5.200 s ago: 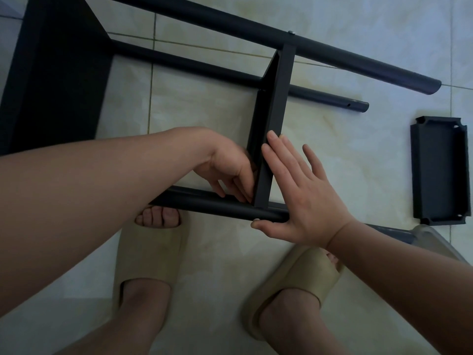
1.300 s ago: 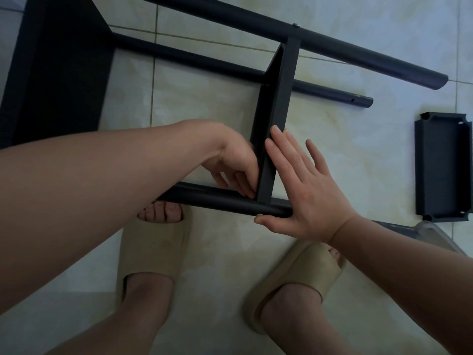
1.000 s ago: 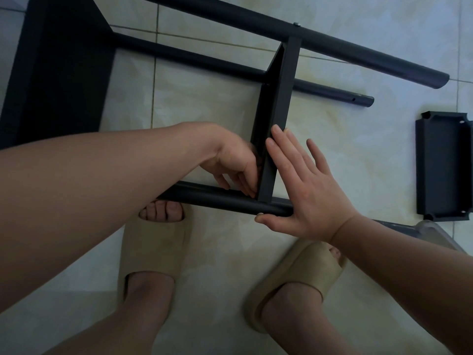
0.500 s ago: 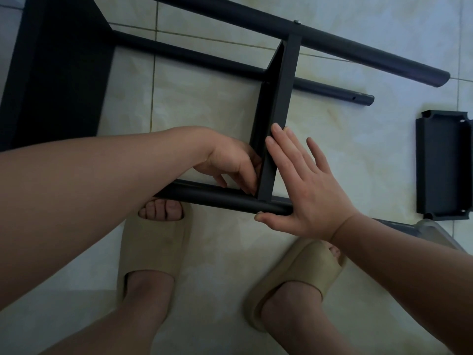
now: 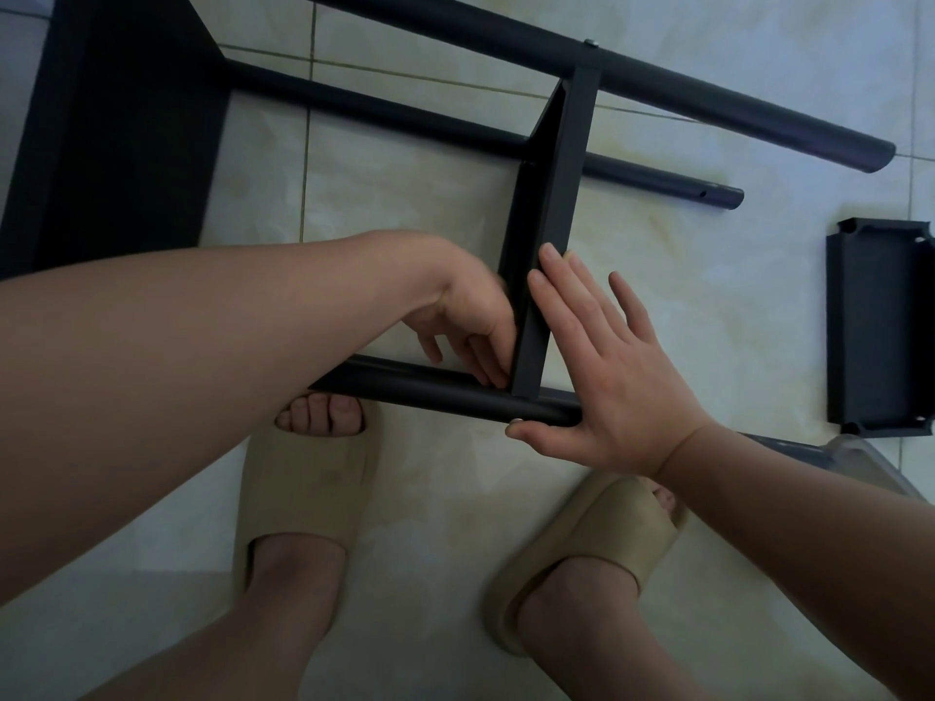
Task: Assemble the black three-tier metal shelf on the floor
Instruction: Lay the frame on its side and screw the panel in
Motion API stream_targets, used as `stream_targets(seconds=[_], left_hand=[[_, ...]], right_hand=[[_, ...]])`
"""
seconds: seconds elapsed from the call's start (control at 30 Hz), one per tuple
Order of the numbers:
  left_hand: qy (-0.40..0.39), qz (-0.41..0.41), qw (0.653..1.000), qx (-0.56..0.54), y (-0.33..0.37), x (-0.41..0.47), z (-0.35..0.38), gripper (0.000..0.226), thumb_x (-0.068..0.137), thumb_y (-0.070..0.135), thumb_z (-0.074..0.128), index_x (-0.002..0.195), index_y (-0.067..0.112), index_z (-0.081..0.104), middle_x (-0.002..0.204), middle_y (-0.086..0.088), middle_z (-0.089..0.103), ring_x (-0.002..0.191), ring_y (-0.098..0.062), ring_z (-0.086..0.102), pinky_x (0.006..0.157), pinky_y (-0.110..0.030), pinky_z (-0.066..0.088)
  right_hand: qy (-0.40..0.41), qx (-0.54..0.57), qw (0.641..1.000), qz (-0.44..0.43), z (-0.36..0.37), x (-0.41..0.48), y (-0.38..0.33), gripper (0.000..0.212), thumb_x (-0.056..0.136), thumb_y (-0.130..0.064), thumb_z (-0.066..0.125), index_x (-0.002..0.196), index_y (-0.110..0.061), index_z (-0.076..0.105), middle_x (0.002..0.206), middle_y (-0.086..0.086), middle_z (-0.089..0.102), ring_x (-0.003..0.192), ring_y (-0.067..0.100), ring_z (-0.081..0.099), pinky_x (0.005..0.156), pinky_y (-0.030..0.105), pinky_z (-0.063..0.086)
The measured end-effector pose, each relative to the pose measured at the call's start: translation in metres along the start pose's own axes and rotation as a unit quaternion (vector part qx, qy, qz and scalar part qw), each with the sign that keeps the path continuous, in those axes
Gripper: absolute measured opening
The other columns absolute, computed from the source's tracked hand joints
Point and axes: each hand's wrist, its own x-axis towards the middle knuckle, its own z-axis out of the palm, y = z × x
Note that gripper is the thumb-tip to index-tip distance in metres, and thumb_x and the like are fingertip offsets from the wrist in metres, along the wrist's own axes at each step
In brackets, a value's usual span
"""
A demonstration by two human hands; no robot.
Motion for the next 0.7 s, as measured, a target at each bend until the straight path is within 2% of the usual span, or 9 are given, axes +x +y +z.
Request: stream_targets(seconds=[0.4,0.7], left_hand=[[0.004,0.003,1.000,-0.023,-0.0012,-0.0009,0.0012,0.021,0.091,0.014,0.065,0.111,0.019,0.070,0.108,0.002,0.077,0.109,-0.011,0.068,0.113,-0.053,0.034],[0.020,0.050,0.998,-0.040,-0.0085,0.0023,0.0024,0.030,0.090,0.009,0.068,0.119,0.014,0.068,0.113,-0.002,0.075,0.109,-0.013,0.069,0.110,-0.051,0.040]], right_hand=[[-0.004,-0.001,1.000,0.002,-0.0018,0.0003,-0.0003,0.111,0.083,-0.077,0.051,0.161,-0.005,0.017,0.170,0.011,0.008,0.157,0.027,0.006,0.123,0.060,0.016],[-0.007,-0.001,1.000,0.002,-0.0017,0.0002,-0.0004,0.110,0.084,-0.077,0.049,0.161,-0.005,0.016,0.170,0.011,0.008,0.157,0.027,0.006,0.122,0.061,0.016]])
